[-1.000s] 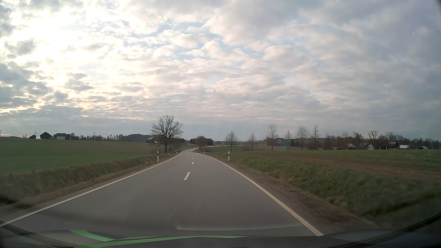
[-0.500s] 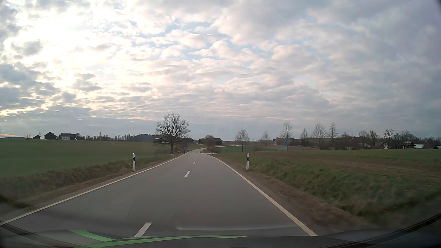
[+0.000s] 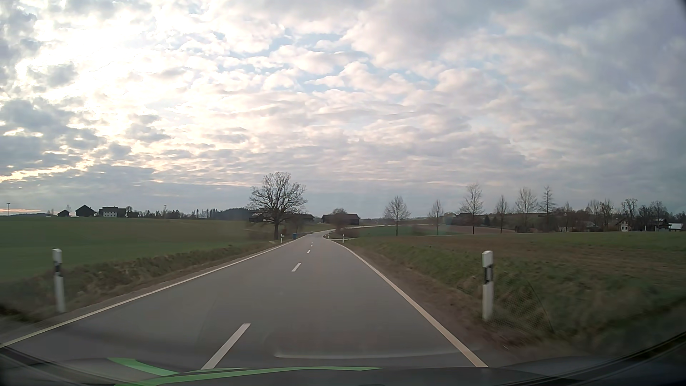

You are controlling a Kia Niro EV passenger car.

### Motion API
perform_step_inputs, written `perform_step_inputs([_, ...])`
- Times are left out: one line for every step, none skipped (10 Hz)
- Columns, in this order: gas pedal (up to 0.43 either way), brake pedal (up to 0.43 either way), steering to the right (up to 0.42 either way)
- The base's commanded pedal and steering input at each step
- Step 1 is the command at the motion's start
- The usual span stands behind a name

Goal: Follow the waypoints while adhering to traffic rules and regulations

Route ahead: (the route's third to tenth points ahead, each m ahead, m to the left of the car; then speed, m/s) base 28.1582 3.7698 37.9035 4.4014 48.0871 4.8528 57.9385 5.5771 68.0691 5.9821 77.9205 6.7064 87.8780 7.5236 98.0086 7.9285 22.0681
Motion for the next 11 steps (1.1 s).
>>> perform_step_inputs([0.209, 0.000, -0.018])
perform_step_inputs([0.209, 0.000, -0.017])
perform_step_inputs([0.209, 0.000, -0.015])
perform_step_inputs([0.209, 0.000, -0.012])
perform_step_inputs([0.209, 0.000, -0.010])
perform_step_inputs([0.209, 0.000, -0.009])
perform_step_inputs([0.209, 0.000, -0.008])
perform_step_inputs([0.209, 0.000, -0.008])
perform_step_inputs([0.209, 0.000, -0.006])
perform_step_inputs([0.209, 0.000, -0.004])
perform_step_inputs([0.209, 0.000, -0.003])
